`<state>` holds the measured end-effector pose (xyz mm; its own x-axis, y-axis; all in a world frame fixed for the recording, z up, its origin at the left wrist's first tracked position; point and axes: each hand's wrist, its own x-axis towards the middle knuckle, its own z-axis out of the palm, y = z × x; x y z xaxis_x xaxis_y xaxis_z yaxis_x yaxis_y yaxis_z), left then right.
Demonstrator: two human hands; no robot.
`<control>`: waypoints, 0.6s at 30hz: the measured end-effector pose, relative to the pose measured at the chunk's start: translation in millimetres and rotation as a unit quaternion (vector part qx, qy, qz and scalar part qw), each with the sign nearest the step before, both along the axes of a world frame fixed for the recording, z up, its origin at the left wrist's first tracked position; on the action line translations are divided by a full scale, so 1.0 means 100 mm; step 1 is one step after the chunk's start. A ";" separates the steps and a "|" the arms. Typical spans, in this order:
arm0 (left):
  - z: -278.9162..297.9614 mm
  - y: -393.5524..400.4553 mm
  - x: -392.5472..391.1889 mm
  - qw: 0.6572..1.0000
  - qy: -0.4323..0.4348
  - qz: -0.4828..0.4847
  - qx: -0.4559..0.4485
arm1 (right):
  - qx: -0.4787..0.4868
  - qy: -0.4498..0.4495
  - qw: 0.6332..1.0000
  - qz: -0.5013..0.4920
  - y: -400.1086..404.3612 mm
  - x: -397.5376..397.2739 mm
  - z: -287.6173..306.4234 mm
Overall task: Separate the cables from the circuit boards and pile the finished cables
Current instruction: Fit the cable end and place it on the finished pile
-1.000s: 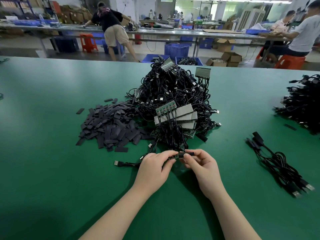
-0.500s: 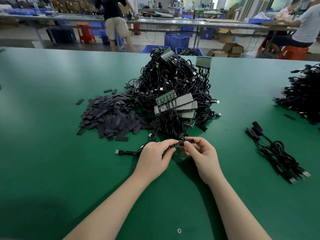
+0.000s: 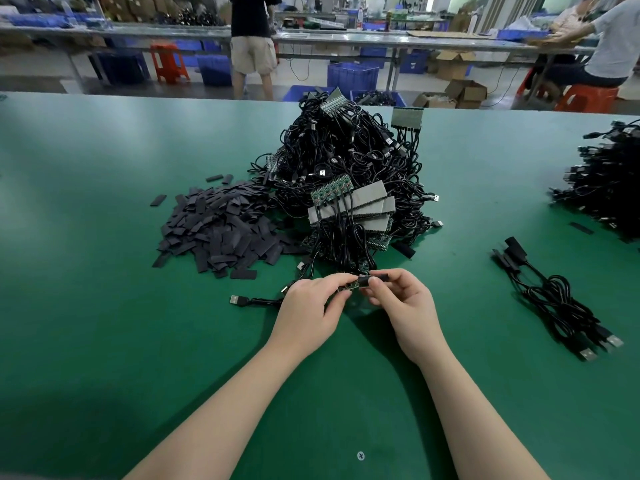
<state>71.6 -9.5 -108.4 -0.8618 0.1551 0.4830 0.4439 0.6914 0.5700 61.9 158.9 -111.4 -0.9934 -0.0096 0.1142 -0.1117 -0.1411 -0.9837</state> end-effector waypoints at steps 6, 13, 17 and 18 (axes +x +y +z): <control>0.02 0.00 0.01 1.000 -0.006 -0.003 0.005 | -0.010 0.003 1.000 0.016 0.01 0.01 0.01; 0.02 0.00 0.02 0.999 -0.030 -0.008 0.009 | -0.020 -0.009 1.000 -0.003 -0.01 0.00 0.00; 0.00 0.00 0.01 0.998 -0.047 -0.009 0.033 | -0.018 -0.017 1.000 -0.015 0.00 -0.01 -0.01; 0.00 0.00 0.01 0.998 -0.049 -0.007 0.035 | -0.016 -0.018 1.000 -0.015 0.00 0.00 -0.01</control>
<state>72.9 -9.4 -108.2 -0.9035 0.1366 0.4062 0.3927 0.6431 0.6574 61.5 158.7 -112.0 -0.9967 0.0232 0.0780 -0.0808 -0.1693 -0.9822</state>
